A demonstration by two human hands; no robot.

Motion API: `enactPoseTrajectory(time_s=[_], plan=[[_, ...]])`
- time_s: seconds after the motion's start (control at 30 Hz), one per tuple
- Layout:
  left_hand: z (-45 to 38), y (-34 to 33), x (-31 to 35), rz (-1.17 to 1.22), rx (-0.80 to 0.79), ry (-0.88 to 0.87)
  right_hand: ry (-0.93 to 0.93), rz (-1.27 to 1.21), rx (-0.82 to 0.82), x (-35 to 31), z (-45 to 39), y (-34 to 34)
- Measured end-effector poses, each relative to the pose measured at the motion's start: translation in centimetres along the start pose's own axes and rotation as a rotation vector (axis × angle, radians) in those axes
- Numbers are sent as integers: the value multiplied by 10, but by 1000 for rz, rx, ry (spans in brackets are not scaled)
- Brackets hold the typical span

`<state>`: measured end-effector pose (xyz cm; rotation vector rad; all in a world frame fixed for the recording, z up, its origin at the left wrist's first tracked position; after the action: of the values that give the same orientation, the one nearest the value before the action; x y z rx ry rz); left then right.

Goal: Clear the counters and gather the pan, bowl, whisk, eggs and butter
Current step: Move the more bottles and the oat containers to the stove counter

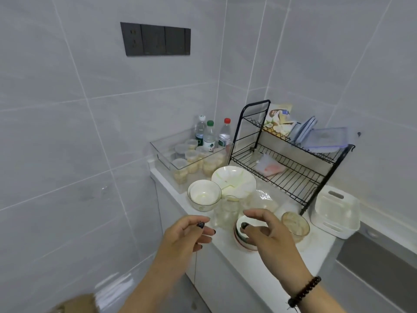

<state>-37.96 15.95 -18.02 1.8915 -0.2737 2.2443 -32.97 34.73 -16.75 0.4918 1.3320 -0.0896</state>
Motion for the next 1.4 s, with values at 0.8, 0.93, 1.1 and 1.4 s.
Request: enactPoseTrajectory(time_s=[0.8, 0.93, 1.1, 1.4], plan=[[-366, 104, 63, -10, -139, -30, -17, -132, 165, -88, -338, -137], [-396, 113, 68, 25, -127, -6, -8, -68, 254, -95, -391, -117], [-418, 118, 67, 15, -78, 33, -17, 124, 350, -97, -470, -98], [-448, 123, 81, 11, 13, 32, -74, 219, 272, -63, -549, -127]])
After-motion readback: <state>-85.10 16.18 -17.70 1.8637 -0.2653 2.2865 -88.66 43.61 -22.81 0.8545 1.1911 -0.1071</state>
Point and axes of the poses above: each hand's wrist, its own z-axis away from the middle knuckle, its own y-axis out of the back of the hand, x = y × z, the point moved 8 cm from there along -z, towards the middle knuckle, and after that the axes turned 4 degrees about -y, right-handed, at the moved point
